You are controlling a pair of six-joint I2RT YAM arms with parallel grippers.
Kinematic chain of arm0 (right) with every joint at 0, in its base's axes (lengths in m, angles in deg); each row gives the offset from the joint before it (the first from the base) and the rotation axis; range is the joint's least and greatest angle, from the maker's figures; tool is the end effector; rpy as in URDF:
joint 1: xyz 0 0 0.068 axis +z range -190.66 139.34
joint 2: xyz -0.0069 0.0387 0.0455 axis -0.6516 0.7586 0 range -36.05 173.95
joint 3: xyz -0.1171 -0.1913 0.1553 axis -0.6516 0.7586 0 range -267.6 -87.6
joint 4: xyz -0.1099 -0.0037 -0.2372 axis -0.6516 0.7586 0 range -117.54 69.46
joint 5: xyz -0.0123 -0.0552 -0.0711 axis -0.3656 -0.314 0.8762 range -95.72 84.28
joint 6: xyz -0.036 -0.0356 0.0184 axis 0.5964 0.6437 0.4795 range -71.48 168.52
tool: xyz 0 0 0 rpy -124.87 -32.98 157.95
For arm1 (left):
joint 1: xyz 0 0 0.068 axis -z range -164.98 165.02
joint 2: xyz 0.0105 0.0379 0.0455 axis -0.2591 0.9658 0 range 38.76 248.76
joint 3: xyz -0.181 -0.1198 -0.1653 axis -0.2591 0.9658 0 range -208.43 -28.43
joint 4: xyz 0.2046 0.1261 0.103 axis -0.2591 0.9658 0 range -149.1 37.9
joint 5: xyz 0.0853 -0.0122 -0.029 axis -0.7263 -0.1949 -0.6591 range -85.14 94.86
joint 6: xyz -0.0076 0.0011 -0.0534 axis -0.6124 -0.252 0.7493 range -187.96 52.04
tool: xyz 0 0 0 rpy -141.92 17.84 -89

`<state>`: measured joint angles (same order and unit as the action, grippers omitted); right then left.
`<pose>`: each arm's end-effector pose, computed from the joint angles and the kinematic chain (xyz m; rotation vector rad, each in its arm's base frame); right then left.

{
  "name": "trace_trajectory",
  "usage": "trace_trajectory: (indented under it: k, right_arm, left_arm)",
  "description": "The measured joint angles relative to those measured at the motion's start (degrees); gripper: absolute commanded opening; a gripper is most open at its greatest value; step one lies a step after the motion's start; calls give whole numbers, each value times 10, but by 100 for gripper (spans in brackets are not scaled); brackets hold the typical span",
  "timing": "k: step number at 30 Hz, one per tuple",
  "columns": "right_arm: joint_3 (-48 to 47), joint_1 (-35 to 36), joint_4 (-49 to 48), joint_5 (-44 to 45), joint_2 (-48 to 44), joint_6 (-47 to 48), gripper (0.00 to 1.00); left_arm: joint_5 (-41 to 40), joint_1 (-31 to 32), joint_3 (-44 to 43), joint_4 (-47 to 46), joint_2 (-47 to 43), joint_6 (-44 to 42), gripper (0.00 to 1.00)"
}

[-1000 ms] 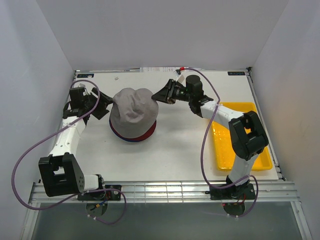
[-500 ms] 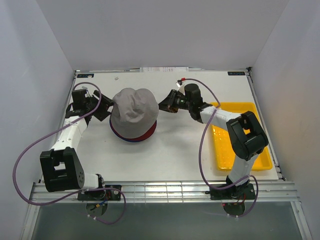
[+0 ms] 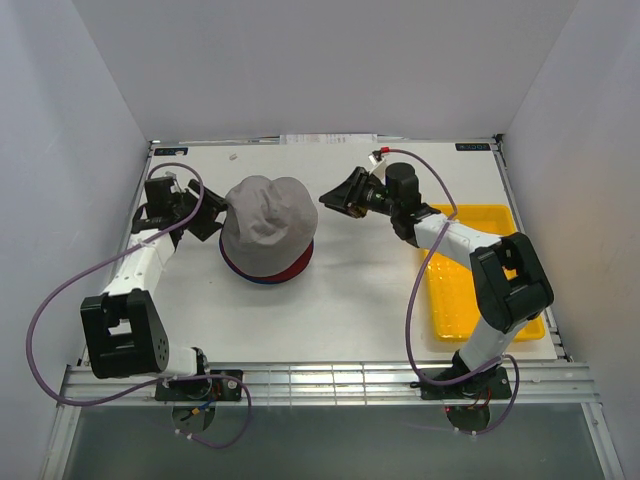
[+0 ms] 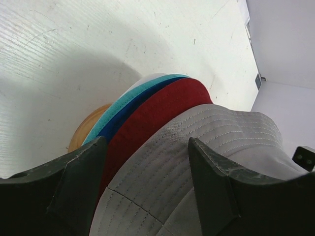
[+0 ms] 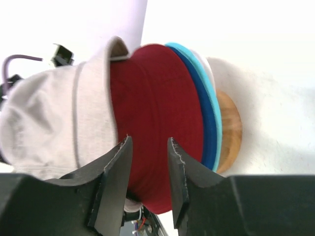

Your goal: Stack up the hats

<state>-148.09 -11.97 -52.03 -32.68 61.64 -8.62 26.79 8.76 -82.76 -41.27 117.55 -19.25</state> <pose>0.3342 0.2012 0.2516 0.1196 2.0282 1.4369 0.2954 0.0190 0.2536 -0.9153 2.2008 -0.8093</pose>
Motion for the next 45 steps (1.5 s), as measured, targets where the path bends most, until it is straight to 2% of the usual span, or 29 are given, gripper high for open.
trace_trajectory:
  k: [11, 18, 22, 27, 30, 34, 35, 38, 41, 45]
  right_arm:
    - [-1, 4, -59, -25, -2, -25, 58]
    - [-45, 22, -59, -36, 31, -27, 58]
    - [-55, 27, -59, -37, 38, -27, 50]
    - [-55, 29, -59, -39, 43, -30, 26]
    - [-53, 29, -60, -37, 44, -36, 17]
    - [-46, 29, -65, -31, 44, -37, 12]
    - [-42, 29, -65, -29, 44, -35, 10]
    - [-31, 30, -60, -21, 44, -26, 8]
    - [-22, 30, -56, -15, 45, -21, 8]
    - [-16, 30, -56, -9, 47, -13, 8]
  left_arm:
    - [17, 0, -49, 2, 62, -29, 76]
    - [27, 0, -56, 1, 81, -42, 76]
    - [30, 0, -57, 1, 85, -45, 75]
    - [32, 0, -57, 1, 86, -46, 74]
    - [32, 0, -57, 0, 86, -47, 67]
    - [32, 0, -57, -3, 86, -47, 47]
    - [32, 0, -57, -3, 86, -48, 38]
    - [30, 0, -54, -4, 86, -49, 25]
    - [30, -1, -49, -5, 88, -49, 16]
    - [31, -1, -40, -9, 89, -49, 10]
